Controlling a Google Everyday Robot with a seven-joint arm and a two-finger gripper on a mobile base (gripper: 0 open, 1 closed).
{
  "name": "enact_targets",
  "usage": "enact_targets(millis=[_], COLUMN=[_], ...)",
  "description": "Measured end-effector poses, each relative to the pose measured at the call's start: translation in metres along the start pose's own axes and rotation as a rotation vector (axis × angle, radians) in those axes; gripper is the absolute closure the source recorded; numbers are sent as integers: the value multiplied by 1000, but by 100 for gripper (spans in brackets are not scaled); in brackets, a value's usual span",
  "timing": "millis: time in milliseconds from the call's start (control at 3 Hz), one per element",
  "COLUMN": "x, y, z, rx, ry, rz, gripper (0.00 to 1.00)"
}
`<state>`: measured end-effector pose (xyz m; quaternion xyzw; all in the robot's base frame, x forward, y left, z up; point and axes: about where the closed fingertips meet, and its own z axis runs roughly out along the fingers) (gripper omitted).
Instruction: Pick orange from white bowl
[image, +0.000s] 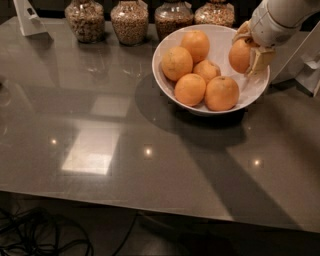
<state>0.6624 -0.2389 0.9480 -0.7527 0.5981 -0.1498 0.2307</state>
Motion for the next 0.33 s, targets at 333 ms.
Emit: enact_targets(millis=[333], x=[-5], y=[-2], z=[-32], rx=[30], ry=[-75], rz=[27], gripper=[100])
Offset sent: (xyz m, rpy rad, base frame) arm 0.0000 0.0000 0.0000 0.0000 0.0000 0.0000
